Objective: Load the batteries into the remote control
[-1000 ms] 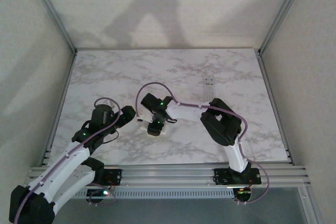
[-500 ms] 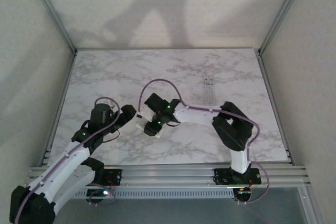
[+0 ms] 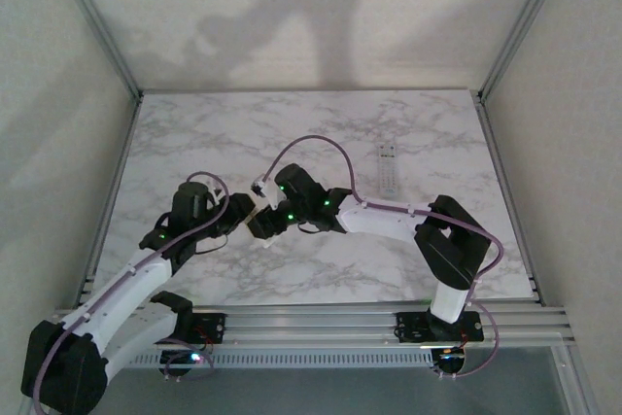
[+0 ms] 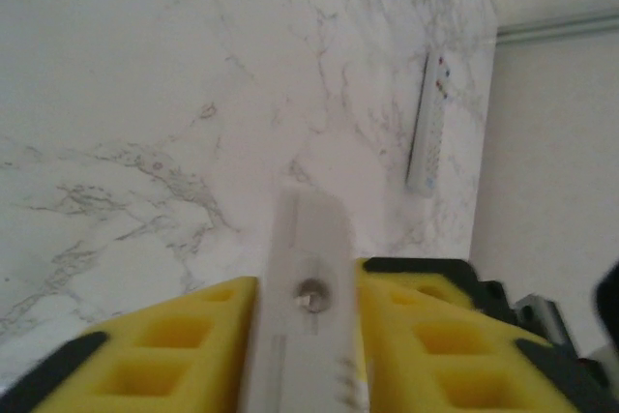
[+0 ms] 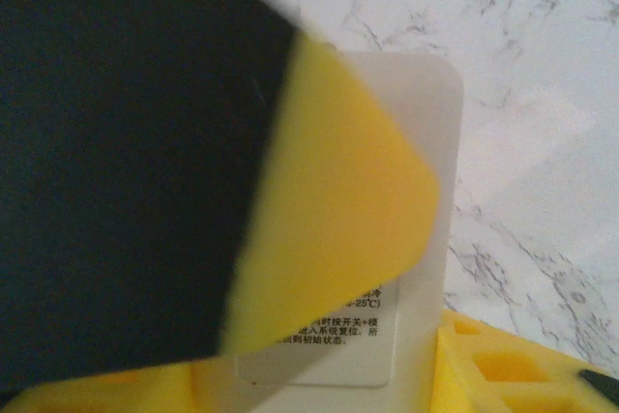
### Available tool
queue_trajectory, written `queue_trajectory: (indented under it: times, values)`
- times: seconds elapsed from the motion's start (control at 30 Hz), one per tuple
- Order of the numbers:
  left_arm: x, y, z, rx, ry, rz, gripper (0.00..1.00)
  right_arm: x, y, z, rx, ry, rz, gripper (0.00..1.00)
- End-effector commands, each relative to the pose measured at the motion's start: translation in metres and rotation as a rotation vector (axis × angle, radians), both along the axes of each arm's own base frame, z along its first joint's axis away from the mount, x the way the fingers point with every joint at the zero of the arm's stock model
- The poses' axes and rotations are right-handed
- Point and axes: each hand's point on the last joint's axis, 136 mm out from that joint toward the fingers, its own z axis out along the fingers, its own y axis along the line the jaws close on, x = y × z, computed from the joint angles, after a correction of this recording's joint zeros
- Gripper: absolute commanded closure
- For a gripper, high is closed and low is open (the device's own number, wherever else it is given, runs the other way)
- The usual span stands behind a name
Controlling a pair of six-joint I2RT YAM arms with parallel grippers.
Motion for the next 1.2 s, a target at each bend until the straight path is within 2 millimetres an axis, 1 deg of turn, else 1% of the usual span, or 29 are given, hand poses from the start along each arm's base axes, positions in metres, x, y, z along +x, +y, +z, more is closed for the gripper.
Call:
queue_trajectory:
  times: [0.0, 0.03, 0.17, 0.23, 0.27, 0.3, 0.4, 0.47, 0.53, 0.57, 0.67, 0.77, 0.9, 1.03, 1.17]
  values:
    - [0.000, -0.007, 0.012, -0.010, -0.024, -0.053, 0.78, -0.004, 0.015, 0.041, 0.126, -0.007, 0.021, 0.61]
    - [0.000, -0.007, 0.011, -0.014, -0.018, -0.049, 0.82, -0.005, 0.016, 0.043, 0.127, -0.008, 0.030, 0.60]
    - [0.002, -0.004, 0.011, -0.009, 0.006, -0.017, 0.86, -0.008, 0.011, 0.048, 0.132, -0.033, 0.043, 0.55]
    - [0.003, 0.002, 0.008, 0.019, 0.036, 0.011, 0.88, -0.009, 0.007, 0.053, 0.130, -0.054, 0.041, 0.45]
    - [0.004, 0.004, 0.005, 0.042, 0.060, 0.022, 0.90, -0.008, 0.004, 0.056, 0.126, -0.066, 0.038, 0.39]
    - [0.006, 0.009, 0.003, 0.070, 0.082, 0.042, 0.91, -0.008, 0.002, 0.058, 0.119, -0.078, 0.033, 0.34]
    - [0.006, 0.022, -0.011, 0.191, 0.169, 0.075, 0.94, 0.001, -0.010, 0.073, 0.127, -0.117, -0.028, 0.28]
    - [0.005, 0.032, -0.020, 0.316, 0.218, 0.072, 0.96, 0.008, -0.020, 0.083, 0.152, -0.120, -0.080, 0.26]
    - [0.003, 0.036, -0.027, 0.428, 0.257, 0.031, 0.99, 0.015, -0.033, 0.094, 0.185, -0.109, -0.140, 0.24]
    - [0.001, 0.035, -0.032, 0.473, 0.291, -0.005, 1.00, 0.018, -0.040, 0.098, 0.193, -0.106, -0.170, 0.23]
    - [-0.004, 0.022, -0.044, 0.555, 0.370, -0.169, 1.00, 0.026, -0.063, 0.107, 0.197, -0.107, -0.243, 0.22]
    - [0.002, 0.005, -0.046, 0.599, 0.396, -0.269, 1.00, 0.028, -0.084, 0.104, 0.178, -0.122, -0.298, 0.19]
    - [0.018, -0.007, -0.054, 0.669, 0.444, -0.324, 1.00, 0.026, -0.110, 0.101, 0.162, -0.141, -0.358, 0.16]
    - [0.041, -0.009, -0.063, 0.740, 0.471, -0.309, 1.00, 0.023, -0.133, 0.099, 0.158, -0.160, -0.419, 0.10]
    - [0.063, -0.019, -0.072, 0.831, 0.502, -0.309, 1.00, 0.021, -0.152, 0.097, 0.139, -0.181, -0.467, 0.05]
